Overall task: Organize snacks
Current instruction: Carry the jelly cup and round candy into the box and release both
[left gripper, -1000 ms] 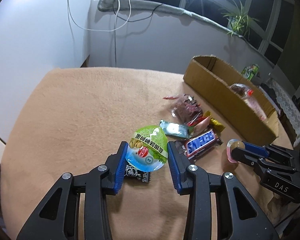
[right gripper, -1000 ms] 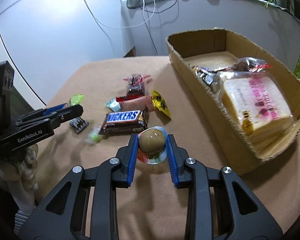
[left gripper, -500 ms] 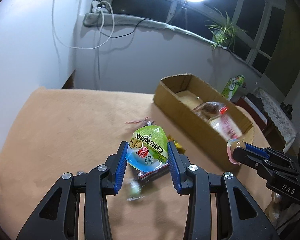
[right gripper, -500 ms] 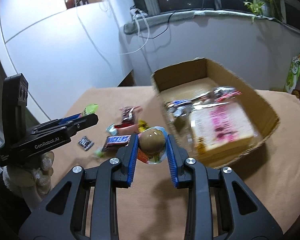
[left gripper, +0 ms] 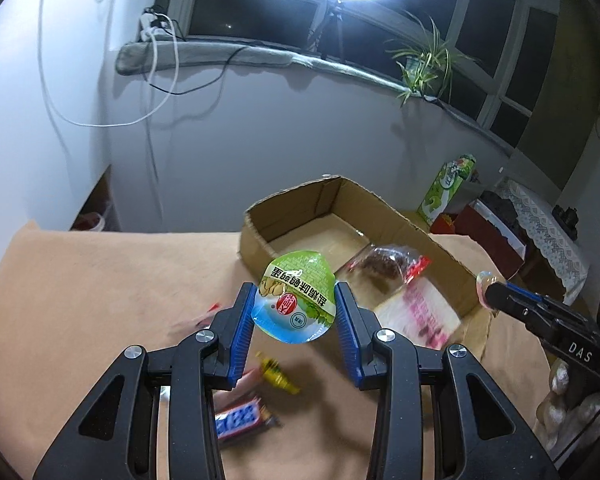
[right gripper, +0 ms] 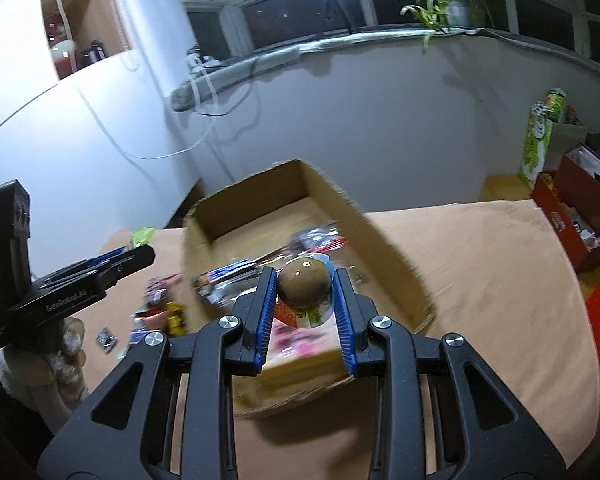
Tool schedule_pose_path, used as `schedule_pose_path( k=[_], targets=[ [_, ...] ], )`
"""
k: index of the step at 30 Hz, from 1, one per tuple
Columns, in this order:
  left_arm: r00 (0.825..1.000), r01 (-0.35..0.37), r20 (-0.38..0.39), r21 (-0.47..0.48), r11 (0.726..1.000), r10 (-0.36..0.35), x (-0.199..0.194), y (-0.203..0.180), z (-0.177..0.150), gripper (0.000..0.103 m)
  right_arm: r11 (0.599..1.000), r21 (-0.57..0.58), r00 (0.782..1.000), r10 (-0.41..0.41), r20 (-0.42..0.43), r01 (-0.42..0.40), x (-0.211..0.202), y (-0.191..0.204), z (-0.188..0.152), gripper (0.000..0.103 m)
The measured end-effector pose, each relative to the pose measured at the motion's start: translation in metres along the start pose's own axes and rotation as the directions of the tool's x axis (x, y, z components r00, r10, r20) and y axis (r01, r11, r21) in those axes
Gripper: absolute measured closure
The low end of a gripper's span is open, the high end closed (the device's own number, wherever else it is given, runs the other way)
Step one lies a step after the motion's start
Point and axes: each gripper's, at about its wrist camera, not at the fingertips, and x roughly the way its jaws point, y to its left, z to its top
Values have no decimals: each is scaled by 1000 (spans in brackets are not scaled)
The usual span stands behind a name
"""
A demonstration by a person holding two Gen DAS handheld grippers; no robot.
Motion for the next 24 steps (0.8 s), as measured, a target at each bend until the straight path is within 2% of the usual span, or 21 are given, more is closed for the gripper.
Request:
schedule_pose_path(
  k=[6, 11, 21, 23, 24],
  targets=[
    [1000, -7, -29, 28, 1000, 8, 30, -17, 14, 66, 999, -29, 998, -46, -34, 45, 20, -21, 10, 74],
    [998, -11, -57, 39, 999, 14, 48, -25, 19, 66, 998, -34, 997, -54, -49, 52, 29, -25, 13, 73],
    [997, -21, -78, 47, 999, 25, 61, -31, 19, 64, 997, -63, 997, -56, -59, 52, 34, -21, 14, 69],
    [997, -21, -77, 49, 999, 25, 61, -32, 20, 62, 996, -72, 997, -57, -56, 53, 33, -19, 14, 56],
    [996, -23, -79, 50, 998, 27, 62, -32, 21, 60, 995, -78, 997, -60, -50, 56, 31, -17, 14, 38]
  ],
)
